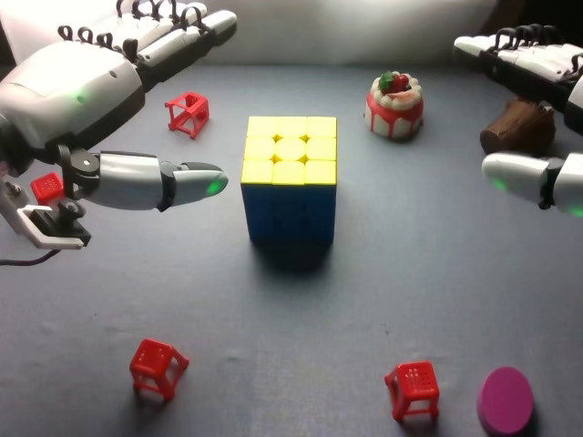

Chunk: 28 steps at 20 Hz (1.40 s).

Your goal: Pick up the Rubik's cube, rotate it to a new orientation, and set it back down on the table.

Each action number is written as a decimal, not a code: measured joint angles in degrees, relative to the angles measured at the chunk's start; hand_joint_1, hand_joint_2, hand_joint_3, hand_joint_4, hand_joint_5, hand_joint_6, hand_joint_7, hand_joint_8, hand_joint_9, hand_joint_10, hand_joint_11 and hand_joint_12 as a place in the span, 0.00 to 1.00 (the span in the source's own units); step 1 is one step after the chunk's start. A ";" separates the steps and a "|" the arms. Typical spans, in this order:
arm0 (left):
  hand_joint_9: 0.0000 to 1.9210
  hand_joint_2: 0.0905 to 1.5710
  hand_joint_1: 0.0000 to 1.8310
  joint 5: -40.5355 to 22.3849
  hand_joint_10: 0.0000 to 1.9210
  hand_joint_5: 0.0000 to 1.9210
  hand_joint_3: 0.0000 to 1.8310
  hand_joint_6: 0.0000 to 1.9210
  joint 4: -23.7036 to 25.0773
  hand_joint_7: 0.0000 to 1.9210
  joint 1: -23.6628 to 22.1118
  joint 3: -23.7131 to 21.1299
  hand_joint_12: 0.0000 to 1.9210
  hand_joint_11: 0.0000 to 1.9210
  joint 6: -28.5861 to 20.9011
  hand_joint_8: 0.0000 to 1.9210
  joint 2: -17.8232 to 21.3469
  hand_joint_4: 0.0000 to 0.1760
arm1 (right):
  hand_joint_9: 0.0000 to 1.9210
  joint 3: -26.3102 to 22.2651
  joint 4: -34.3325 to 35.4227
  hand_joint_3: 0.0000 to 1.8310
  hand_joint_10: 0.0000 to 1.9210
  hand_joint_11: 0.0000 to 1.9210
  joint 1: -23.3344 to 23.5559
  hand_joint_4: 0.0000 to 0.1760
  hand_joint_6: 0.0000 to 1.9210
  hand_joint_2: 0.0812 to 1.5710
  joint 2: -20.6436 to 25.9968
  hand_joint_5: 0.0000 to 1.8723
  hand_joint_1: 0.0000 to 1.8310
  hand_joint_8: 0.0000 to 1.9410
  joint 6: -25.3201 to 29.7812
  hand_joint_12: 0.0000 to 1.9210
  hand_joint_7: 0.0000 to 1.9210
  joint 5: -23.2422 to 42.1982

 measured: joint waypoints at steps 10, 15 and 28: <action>0.00 0.55 0.32 5.90 0.00 0.00 0.00 0.00 0.83 0.00 -3.61 1.81 0.00 0.00 -2.67 0.00 -2.45 0.65 | 0.00 -0.24 2.43 0.00 0.00 0.00 -1.07 0.00 0.00 0.79 -0.09 0.00 0.33 0.00 0.02 0.00 0.00 0.59; 0.00 0.55 0.32 15.58 0.00 0.00 0.00 0.00 0.39 0.00 -7.85 5.03 0.00 0.00 -3.69 0.00 -6.78 0.32 | 0.00 -0.68 5.66 0.00 0.00 0.00 -2.75 0.00 0.00 0.80 -0.09 0.00 0.30 0.00 0.04 0.00 0.00 2.49; 0.01 0.50 0.41 30.97 0.00 0.00 0.02 0.00 -0.79 0.00 -12.33 12.44 0.49 0.00 -2.27 0.00 -14.29 0.25 | 0.00 -1.09 9.46 0.00 0.00 0.00 -5.99 0.00 0.00 0.82 -1.27 0.00 0.30 0.00 0.00 0.00 0.00 5.22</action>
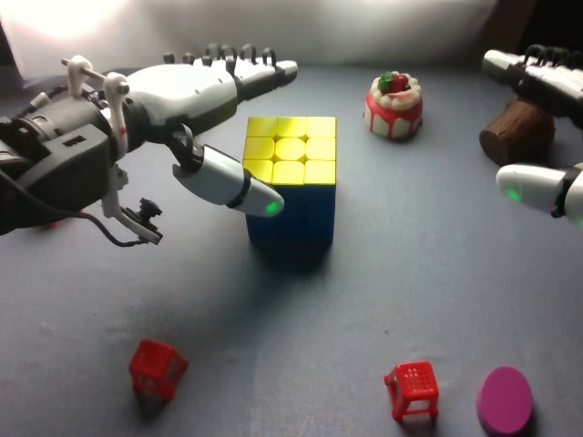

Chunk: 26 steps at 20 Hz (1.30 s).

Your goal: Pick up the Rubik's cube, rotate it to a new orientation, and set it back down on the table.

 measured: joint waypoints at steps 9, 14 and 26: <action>0.00 0.53 0.43 2.99 0.00 0.00 0.01 0.00 -1.40 0.00 0.00 1.84 0.58 0.00 0.79 0.00 -2.12 0.13 | 0.00 0.00 0.87 0.00 0.00 0.00 -1.03 0.00 0.00 0.83 -0.52 0.00 0.30 0.00 0.02 0.00 0.00 0.76; 0.00 0.53 0.39 4.09 0.00 0.00 0.00 0.00 -0.70 0.00 -0.63 2.69 0.13 0.00 0.81 0.00 -3.06 0.02 | 0.00 0.00 1.31 0.00 0.00 0.00 -1.07 0.00 0.00 0.82 -0.59 0.00 0.29 0.00 0.00 0.00 0.00 0.63; 0.29 0.76 0.60 4.68 1.00 0.39 0.01 0.69 1.38 0.26 -2.64 1.68 1.00 0.38 3.54 0.88 -2.82 0.00 | 0.00 0.00 1.31 0.00 0.00 0.00 -1.49 0.00 0.00 0.83 -0.63 0.00 0.31 0.00 0.02 0.00 0.00 1.09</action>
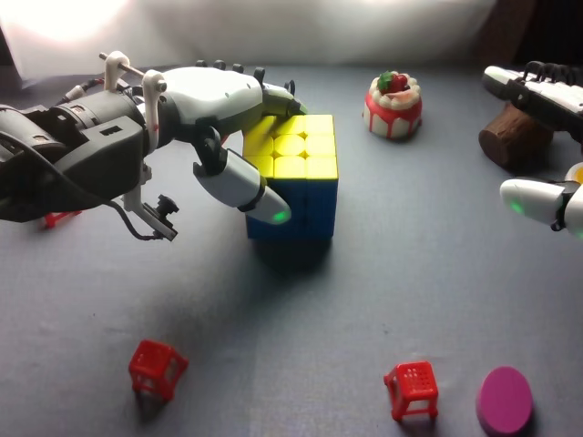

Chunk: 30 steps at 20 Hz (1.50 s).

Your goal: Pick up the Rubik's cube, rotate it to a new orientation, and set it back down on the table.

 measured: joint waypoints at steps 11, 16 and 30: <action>0.34 0.80 0.63 -7.50 0.95 0.34 0.00 0.70 2.69 0.38 0.28 -4.20 1.00 0.36 -1.29 0.84 4.11 0.00 | 0.00 -0.20 -1.55 0.00 0.00 0.00 -0.42 0.00 0.00 0.89 0.44 0.00 0.20 0.00 0.00 0.12 0.00 5.29; 0.40 0.62 0.60 -14.12 1.00 0.35 0.40 0.85 4.50 0.32 0.94 -6.23 1.00 0.44 -3.98 1.00 6.45 0.00 | 0.04 0.85 -4.48 0.01 0.02 0.00 -0.42 0.00 0.00 0.94 1.07 0.00 0.08 0.00 0.00 0.20 0.00 7.69; 0.52 0.30 0.76 -27.54 0.98 0.45 0.83 1.00 7.30 0.51 1.05 -9.20 1.00 0.63 -5.62 0.94 9.11 0.00 | 0.00 8.46 -8.98 0.00 0.44 0.00 3.10 0.00 0.27 0.87 -3.26 0.00 0.08 0.01 0.02 0.71 0.12 13.33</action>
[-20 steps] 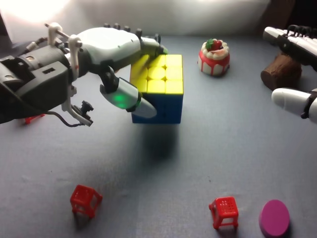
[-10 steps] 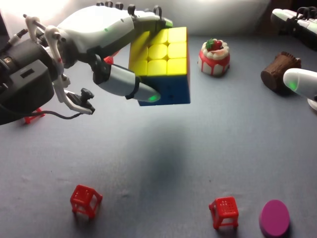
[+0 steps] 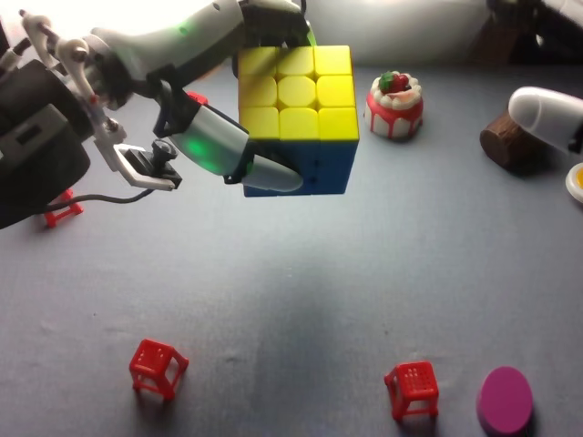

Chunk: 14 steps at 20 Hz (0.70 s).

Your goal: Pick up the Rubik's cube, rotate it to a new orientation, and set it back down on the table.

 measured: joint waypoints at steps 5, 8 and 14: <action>0.71 0.34 0.74 -3.67 1.00 0.10 0.80 0.58 0.33 0.50 0.04 -1.01 1.00 0.74 -0.59 1.00 0.74 0.00 | 0.00 3.34 -2.93 0.00 0.37 0.00 2.60 0.00 0.30 0.87 -3.91 0.00 0.09 0.01 0.02 0.54 0.11 -0.02; 0.61 0.38 0.66 -5.44 1.00 0.41 0.77 0.98 0.46 0.50 0.04 -1.53 1.00 0.69 -0.52 0.99 1.33 0.00 | 0.00 4.42 -3.52 0.00 0.28 0.00 3.37 0.00 0.22 0.86 -4.81 0.00 0.06 0.00 0.00 0.60 0.09 0.11; 0.58 0.23 0.78 -7.61 1.00 0.51 0.90 0.91 2.60 0.57 -0.02 -2.10 1.00 0.72 -0.70 0.93 1.38 0.00 | 0.00 6.49 -4.81 0.00 0.10 0.00 5.01 0.00 0.19 0.82 -7.52 0.00 0.05 0.00 0.02 0.13 0.10 0.17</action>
